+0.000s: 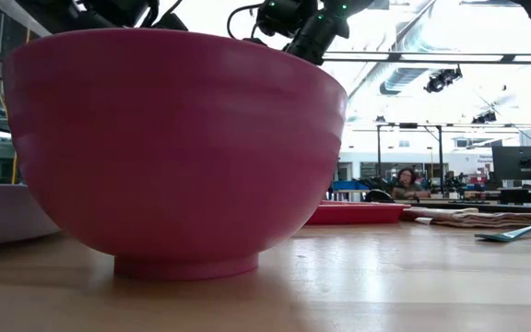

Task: Set up tray
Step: Put the light pink mug at the top left of the red tray

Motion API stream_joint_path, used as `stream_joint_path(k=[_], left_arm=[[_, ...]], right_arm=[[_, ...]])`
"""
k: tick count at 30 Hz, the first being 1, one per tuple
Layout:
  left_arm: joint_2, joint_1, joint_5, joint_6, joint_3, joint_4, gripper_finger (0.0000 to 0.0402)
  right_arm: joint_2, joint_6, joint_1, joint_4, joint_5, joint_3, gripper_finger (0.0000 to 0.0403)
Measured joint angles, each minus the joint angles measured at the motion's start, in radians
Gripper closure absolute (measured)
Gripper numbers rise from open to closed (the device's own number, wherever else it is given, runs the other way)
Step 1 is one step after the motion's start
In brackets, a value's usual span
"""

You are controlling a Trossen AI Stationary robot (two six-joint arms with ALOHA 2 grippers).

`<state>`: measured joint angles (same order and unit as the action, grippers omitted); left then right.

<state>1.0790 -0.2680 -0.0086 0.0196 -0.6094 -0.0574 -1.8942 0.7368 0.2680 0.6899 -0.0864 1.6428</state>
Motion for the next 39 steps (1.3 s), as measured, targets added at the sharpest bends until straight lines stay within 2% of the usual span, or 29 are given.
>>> stream_joint_path(k=[7,14,21,26,32,35,39], left_arm=[[0.0,0.0,-0.008,0.001,0.0,0.006,0.0271],[0.0,0.0,-0.032,0.011,0.0,0.016,0.0338],[0.0,0.0,-0.04,0.007,0.0,0.016,0.0337],[0.0,0.0,-0.05,-0.001,0.0,0.026,0.0311],[0.0,0.0,-0.059,0.002,0.0,0.042,0.0337],[-0.001,0.0,-0.061,-0.002,0.0,0.059,0.0338],[0.0,-0.001,-0.082,-0.003,0.0,0.099,0.0317]], right_arm=[[0.0,0.0,0.0,0.0,-0.001,0.0,0.0402],[0.0,0.015,0.0,0.003,-0.005,0.0,0.0402],[0.0,0.013,0.0,0.001,0.003,0.0,0.0402],[0.0,-0.005,0.0,-0.01,0.015,0.0,0.0402],[0.0,-0.005,0.001,-0.03,0.013,0.0,0.0402],[0.0,-0.023,0.001,-0.031,0.007,0.0,0.0393],[0.0,-0.034,-0.001,-0.042,-0.01,0.0,0.0366]])
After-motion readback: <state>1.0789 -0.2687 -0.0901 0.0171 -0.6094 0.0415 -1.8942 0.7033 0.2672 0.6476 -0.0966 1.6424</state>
